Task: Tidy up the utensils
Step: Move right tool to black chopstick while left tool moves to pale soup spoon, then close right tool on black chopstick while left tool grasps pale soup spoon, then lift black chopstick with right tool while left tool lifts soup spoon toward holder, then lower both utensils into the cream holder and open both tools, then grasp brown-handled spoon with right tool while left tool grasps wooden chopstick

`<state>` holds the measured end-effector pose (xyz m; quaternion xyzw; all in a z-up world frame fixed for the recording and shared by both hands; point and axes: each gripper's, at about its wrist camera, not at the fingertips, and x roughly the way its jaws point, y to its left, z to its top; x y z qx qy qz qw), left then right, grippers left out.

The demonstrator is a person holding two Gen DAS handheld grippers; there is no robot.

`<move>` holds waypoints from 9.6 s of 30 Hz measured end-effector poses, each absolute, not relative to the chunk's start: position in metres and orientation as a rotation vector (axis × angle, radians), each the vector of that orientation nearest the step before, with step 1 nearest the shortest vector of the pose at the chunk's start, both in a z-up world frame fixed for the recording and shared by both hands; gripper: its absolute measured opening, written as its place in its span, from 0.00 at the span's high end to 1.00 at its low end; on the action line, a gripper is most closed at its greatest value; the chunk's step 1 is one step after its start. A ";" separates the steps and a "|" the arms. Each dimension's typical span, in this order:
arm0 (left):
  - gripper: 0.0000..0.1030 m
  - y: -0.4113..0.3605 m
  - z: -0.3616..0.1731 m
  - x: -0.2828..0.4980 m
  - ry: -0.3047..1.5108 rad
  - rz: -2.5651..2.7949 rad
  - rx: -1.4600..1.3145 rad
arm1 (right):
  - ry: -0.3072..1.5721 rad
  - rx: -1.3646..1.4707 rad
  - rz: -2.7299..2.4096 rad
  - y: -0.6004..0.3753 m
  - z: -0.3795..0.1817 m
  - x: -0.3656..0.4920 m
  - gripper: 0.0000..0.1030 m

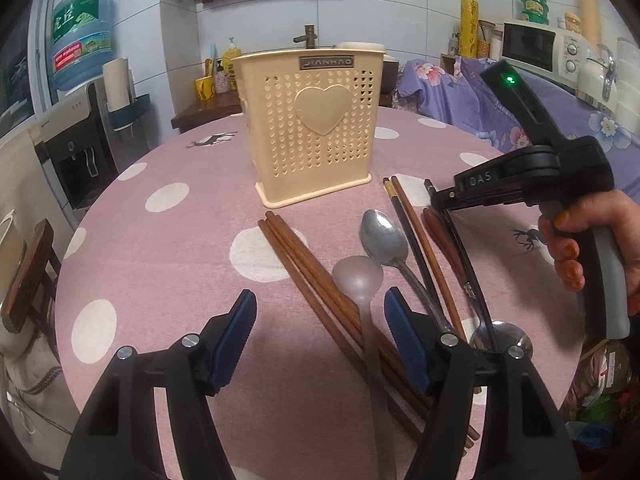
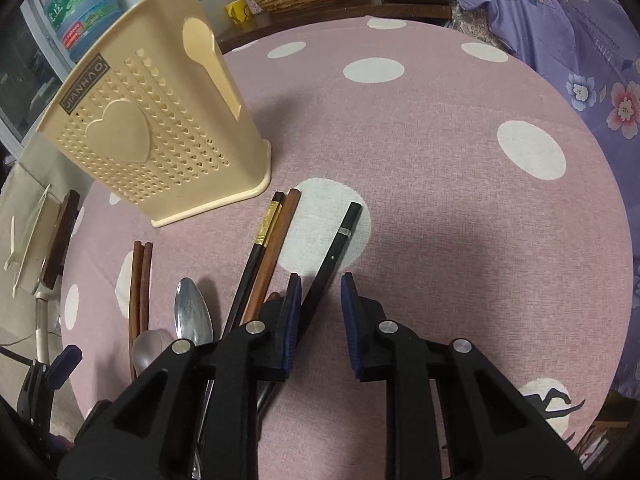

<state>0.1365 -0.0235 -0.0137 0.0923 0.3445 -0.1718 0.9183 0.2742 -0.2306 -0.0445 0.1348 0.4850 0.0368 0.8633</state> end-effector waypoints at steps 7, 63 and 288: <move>0.38 -0.043 -0.025 0.147 0.771 -0.366 0.243 | 1.011 0.290 0.076 -0.231 -0.045 0.273 0.79; 0.89 -0.022 -0.030 0.187 0.822 -0.280 0.115 | 0.965 0.297 0.097 -0.229 -0.046 0.271 0.84; 0.51 0.033 -0.042 0.198 0.848 -0.110 0.045 | 0.905 0.007 0.089 -0.179 -0.046 0.215 0.79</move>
